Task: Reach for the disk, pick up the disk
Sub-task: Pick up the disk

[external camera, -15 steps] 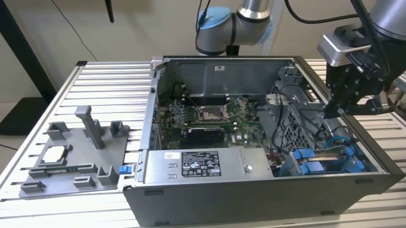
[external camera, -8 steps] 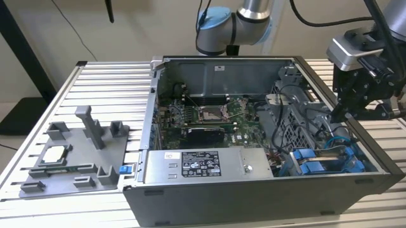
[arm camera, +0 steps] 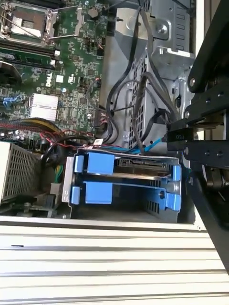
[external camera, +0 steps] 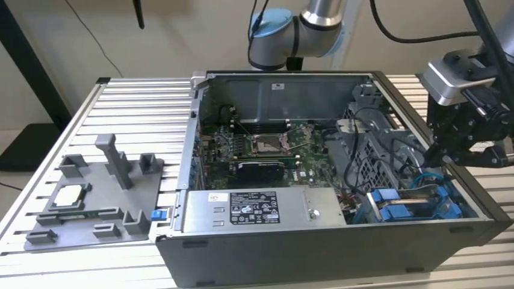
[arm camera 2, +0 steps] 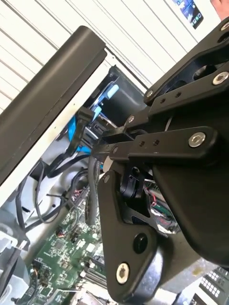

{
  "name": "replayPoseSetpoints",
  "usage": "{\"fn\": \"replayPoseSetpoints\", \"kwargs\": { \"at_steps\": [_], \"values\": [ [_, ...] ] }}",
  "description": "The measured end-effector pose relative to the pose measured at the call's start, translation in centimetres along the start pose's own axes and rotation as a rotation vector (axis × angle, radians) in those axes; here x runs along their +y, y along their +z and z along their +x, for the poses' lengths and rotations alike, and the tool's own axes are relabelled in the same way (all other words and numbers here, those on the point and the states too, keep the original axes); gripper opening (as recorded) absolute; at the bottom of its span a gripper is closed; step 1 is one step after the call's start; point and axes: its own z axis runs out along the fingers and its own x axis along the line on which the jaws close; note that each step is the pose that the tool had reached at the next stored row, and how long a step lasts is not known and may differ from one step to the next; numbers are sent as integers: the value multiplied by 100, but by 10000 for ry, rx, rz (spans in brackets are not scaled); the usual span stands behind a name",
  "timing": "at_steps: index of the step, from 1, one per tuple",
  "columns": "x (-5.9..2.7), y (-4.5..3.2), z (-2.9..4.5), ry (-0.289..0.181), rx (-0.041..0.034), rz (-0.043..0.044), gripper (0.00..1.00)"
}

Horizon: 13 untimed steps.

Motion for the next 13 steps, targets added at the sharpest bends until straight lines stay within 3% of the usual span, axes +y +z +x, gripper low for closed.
{"fn": "replayPoseSetpoints", "kwargs": {
  "at_steps": [6,8,10,13],
  "values": [
    [12,29,56,155,56,22,0],
    [14,40,61,276,75,-12,0],
    [15,46,67,391,90,-108,0],
    [13,48,85,496,106,-384,0]
  ]
}}
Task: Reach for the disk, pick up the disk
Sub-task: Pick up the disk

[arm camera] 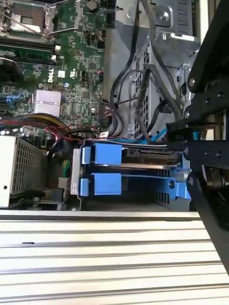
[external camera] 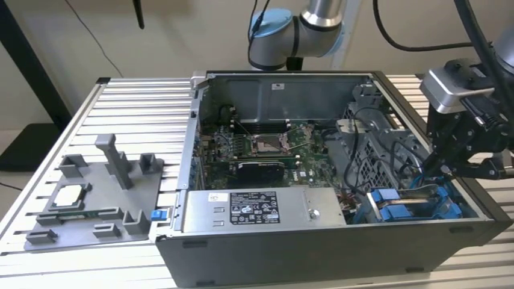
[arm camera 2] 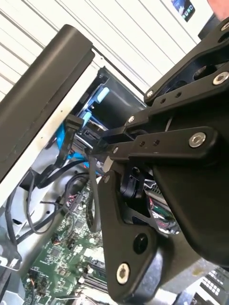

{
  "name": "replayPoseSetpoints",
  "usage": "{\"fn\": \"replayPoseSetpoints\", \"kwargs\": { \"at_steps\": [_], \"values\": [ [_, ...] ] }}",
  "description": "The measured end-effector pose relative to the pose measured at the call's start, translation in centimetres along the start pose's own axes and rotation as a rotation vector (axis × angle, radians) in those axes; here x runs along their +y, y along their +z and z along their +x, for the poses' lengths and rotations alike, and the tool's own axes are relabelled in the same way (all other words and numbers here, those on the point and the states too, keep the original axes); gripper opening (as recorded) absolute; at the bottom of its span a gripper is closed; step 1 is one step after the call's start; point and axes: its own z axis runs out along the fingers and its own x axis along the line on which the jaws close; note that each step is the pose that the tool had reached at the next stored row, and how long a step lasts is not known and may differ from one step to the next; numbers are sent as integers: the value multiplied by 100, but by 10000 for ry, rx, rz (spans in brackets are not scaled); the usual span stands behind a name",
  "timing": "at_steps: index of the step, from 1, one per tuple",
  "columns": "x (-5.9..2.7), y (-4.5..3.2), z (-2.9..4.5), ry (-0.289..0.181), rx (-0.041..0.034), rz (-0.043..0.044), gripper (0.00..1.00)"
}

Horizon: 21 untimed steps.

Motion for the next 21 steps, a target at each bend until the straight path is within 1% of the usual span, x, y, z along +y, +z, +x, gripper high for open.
{"fn": "replayPoseSetpoints", "kwargs": {
  "at_steps": [1,2,3,7,12,14,15,16,18,19,21],
  "values": [
    [-5,1,1,23,28,-86,0],
    [-13,2,1,44,72,-165,0],
    [-32,12,3,51,93,-191,0],
    [-72,84,15,66,95,-196,0],
    [-75,150,25,266,105,-213,0],
    [-75,161,26,398,119,-202,0],
    [-74,166,28,472,124,-212,0],
    [-75,169,30,525,131,-258,0],
    [-85,172,33,577,150,-459,0],
    [-102,178,34,588,157,-542,0],
    [-119,197,39,591,158,-557,0]
  ]
}}
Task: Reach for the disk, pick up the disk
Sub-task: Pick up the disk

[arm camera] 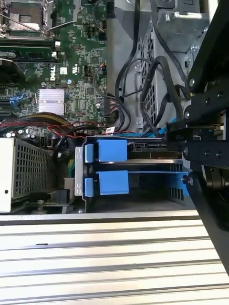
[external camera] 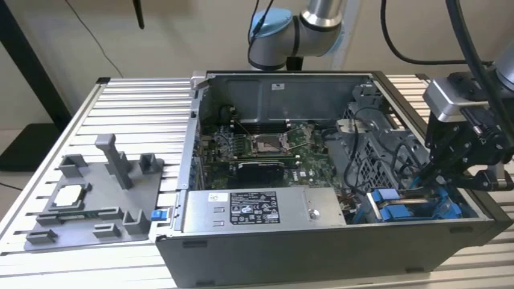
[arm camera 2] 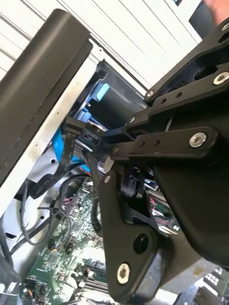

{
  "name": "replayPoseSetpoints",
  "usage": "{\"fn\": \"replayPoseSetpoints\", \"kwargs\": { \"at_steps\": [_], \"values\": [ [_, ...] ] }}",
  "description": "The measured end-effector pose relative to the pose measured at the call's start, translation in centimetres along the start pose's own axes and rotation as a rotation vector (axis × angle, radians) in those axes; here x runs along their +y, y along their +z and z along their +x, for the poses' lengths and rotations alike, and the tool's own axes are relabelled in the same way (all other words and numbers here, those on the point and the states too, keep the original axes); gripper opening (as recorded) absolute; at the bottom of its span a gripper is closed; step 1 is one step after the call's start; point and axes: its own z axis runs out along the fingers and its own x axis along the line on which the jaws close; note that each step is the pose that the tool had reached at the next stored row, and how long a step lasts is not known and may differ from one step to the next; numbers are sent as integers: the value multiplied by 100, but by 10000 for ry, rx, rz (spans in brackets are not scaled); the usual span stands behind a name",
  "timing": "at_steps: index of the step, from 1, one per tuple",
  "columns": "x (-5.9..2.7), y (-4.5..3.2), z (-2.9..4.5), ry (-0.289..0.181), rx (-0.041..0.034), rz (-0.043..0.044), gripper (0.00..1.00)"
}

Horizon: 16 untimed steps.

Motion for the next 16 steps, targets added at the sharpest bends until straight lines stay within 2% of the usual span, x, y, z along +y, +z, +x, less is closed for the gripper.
{"fn": "replayPoseSetpoints", "kwargs": {
  "at_steps": [7,16],
  "values": [
    [-15,56,13,1,2,-3,0],
    [-25,70,19,16,2,-2,0]
  ]
}}
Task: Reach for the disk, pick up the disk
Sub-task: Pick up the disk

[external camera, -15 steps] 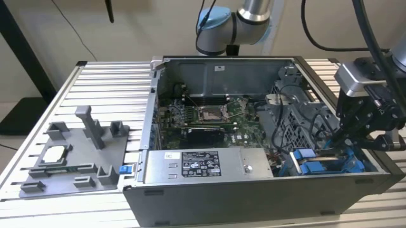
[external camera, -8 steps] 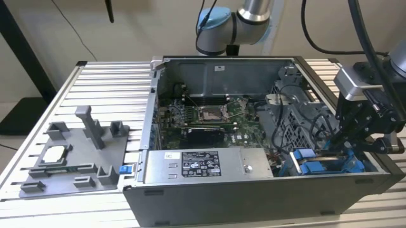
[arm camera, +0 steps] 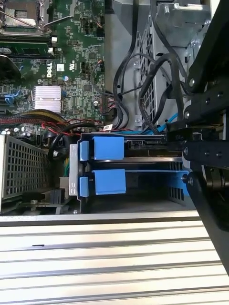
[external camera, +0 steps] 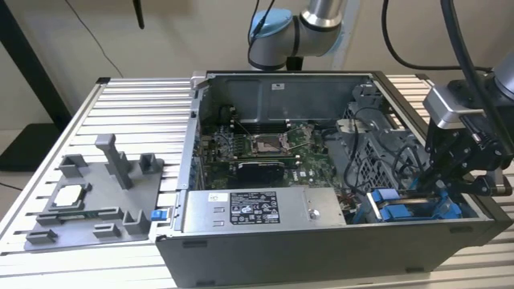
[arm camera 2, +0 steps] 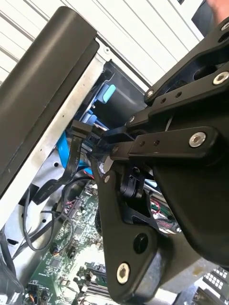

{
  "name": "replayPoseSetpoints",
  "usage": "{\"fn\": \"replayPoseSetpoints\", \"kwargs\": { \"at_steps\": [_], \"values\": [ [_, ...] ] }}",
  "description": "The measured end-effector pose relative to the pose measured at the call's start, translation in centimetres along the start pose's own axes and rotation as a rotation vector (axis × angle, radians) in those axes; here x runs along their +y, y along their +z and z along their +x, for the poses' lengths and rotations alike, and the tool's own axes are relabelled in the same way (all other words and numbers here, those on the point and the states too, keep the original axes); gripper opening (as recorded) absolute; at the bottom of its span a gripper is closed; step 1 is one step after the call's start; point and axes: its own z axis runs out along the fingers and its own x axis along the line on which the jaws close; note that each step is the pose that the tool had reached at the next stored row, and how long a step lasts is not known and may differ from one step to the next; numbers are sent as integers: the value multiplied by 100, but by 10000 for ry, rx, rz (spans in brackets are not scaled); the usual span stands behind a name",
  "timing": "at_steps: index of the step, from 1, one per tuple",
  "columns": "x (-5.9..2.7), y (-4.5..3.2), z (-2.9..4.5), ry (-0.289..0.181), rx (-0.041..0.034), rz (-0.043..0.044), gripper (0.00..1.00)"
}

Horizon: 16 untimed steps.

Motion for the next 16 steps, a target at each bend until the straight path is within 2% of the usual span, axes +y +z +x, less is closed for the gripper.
{"fn": "replayPoseSetpoints", "kwargs": {
  "at_steps": [12,16],
  "values": [
    [-1,23,17,110,1,-38,0],
    [-1,52,21,113,-4,-42,0]
  ]
}}
